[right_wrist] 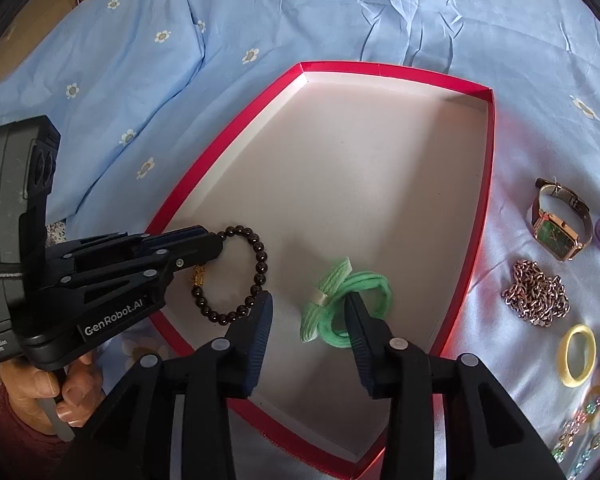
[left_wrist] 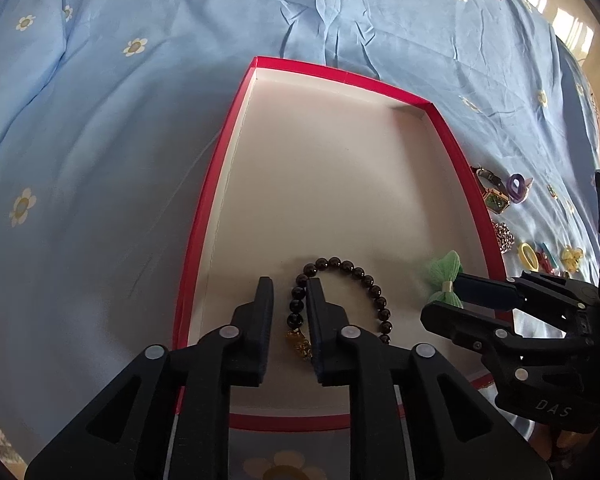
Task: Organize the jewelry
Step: 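Open the right tool to drop the hair tie while the left tool releases the bracelet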
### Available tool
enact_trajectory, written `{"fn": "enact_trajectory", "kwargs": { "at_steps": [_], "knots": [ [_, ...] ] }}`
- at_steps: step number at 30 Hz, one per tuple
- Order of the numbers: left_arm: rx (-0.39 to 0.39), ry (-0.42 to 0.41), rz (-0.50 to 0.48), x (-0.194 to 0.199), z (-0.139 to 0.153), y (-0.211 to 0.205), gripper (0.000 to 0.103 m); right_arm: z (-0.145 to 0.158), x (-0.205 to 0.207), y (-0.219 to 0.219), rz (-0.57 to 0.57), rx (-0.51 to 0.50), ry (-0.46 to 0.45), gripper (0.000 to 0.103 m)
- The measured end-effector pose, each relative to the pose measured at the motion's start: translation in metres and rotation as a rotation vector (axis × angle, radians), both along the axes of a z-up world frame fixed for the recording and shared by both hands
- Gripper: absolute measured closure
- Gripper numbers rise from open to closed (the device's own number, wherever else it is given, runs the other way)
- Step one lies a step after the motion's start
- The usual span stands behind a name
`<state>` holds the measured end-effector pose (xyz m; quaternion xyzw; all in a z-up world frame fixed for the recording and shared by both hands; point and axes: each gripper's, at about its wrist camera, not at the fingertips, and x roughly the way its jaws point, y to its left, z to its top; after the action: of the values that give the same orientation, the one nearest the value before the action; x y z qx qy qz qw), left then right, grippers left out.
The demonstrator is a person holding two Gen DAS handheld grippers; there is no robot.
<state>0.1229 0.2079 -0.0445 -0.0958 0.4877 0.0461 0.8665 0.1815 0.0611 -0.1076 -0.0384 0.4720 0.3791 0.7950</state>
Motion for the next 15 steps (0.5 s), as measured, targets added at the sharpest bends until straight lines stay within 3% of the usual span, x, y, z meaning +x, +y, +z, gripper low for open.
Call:
{"fn": "enact_trajectory", "kwargs": {
  "at_steps": [2, 10, 15],
  "knots": [
    [0.005, -0.008, 0.01, -0.001, 0.003, 0.001, 0.07, 0.001, 0.0, -0.001, -0.006, 0.005, -0.001, 0.063],
    [-0.007, -0.077, 0.043, -0.023, 0.027, 0.004, 0.049, 0.016, -0.013, -0.023, -0.037, 0.06, -0.024, 0.063],
    [-0.016, -0.094, 0.034, -0.041, 0.036, -0.004, 0.042, 0.031, -0.028, -0.058, -0.099, 0.116, -0.054, 0.056]
  ]
}}
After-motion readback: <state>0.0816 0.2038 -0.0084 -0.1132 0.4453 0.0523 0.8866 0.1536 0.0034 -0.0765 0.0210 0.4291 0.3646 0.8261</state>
